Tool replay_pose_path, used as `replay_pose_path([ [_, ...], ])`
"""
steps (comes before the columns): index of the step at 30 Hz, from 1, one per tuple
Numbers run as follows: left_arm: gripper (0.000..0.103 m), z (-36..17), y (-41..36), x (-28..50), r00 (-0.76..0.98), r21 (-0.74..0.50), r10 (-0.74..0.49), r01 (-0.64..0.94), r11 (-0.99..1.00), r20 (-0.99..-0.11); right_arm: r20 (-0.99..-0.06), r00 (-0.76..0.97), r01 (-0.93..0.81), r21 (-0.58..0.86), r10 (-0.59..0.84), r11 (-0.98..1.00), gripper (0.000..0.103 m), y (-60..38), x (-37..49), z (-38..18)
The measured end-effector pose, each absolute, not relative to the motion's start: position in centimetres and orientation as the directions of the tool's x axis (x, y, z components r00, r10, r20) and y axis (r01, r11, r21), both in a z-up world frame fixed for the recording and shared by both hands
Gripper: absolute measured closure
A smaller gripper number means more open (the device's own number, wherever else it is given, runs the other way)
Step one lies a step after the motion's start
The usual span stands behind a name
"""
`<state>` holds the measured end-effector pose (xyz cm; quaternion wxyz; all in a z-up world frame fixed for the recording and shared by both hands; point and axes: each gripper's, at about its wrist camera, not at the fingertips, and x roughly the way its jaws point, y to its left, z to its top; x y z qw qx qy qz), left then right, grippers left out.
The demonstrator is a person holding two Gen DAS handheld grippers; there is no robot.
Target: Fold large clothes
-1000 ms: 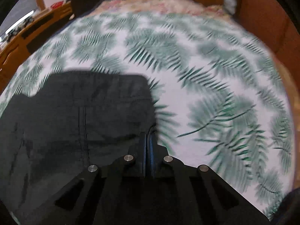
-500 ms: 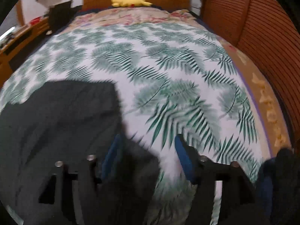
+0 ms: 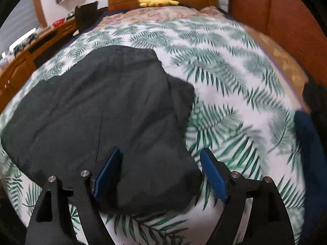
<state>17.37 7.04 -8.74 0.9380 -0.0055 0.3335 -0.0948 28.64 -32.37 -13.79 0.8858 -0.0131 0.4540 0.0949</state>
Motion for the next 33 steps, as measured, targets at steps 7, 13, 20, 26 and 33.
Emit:
replay_pose_path([
  [7, 0.068, -10.2, 8.6, 15.4, 0.731, -0.042, -0.084, 0.076, 0.996, -0.677, -0.791, 0.567, -0.177, 0.157, 0.231, 0.971, 0.021, -33.4, 27.8, -15.0],
  [13, 0.067, -11.3, 9.1, 14.8, 0.715, -0.034, -0.042, 0.025, 0.999, -0.698, -0.798, 0.552, -0.213, 0.147, 0.243, 0.966, 0.021, -32.8, 27.7, -15.1],
  [20, 0.066, -12.6, 9.2, 14.9, 0.695, -0.050, -0.036, -0.001, 0.999, -0.718, -0.808, 0.505, -0.271, 0.186, 0.304, 0.945, 0.038, -32.1, 26.9, -15.9],
  [26, 0.066, -13.3, 9.6, 15.0, 0.678, -0.060, -0.025, -0.028, 0.998, -0.735, -0.791, 0.527, -0.314, 0.157, 0.310, 0.936, 0.078, -31.3, 25.7, -14.8],
  [33, 0.065, -13.6, 10.5, 14.9, 0.677, -0.094, -0.035, -0.050, 0.994, -0.735, -0.732, 0.588, -0.388, 0.117, 0.343, 0.914, 0.090, -31.4, 20.7, -11.7],
])
